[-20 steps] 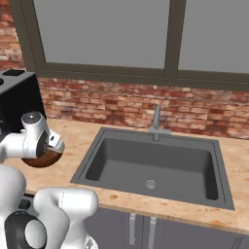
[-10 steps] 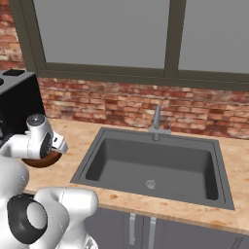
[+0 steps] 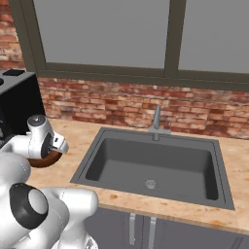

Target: Pick up the bowls on the counter and stack them on top of one another in the open cabinet. Place the smaller bowl on top of the larger bowl.

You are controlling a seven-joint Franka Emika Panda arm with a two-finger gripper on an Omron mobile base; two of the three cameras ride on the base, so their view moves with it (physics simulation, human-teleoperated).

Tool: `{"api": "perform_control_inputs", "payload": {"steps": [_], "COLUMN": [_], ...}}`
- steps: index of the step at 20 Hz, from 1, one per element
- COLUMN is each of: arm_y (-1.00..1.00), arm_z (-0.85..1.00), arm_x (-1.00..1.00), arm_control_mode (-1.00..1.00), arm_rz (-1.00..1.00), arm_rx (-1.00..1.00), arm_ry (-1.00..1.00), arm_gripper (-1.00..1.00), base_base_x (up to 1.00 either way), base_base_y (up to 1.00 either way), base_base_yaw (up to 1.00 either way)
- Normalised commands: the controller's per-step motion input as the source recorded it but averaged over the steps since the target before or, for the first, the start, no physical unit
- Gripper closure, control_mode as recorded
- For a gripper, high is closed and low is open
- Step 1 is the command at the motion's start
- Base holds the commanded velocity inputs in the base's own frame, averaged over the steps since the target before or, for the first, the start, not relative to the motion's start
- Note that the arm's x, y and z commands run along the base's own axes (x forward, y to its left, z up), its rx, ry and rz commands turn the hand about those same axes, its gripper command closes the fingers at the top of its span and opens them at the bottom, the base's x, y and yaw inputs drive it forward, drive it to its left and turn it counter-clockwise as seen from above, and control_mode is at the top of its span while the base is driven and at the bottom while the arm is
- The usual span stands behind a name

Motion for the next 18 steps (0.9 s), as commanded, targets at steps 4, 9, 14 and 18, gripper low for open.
{"api": "perform_control_inputs", "payload": {"steps": [4, 9, 14, 18], "arm_y": [0.02, 0.00, 0.00, 0.00], "arm_z": [0.00, 0.05, 0.32, 0.49], "arm_x": [0.05, 0.08, 0.06, 0.04], "arm_control_mode": [-1.00, -1.00, -1.00, -1.00], "arm_rz": [0.00, 0.00, -0.02, -0.06], "arm_rx": [0.00, 0.00, 0.00, 0.00], "arm_ry": [0.00, 0.00, 0.05, 0.08], "arm_gripper": [-1.00, -1.00, -1.00, -1.00], "base_base_x": [0.00, 0.00, 0.00, 0.00], "base_base_y": [0.00, 0.00, 0.00, 0.00], "base_base_yaw": [0.00, 0.00, 0.00, 0.00]}}
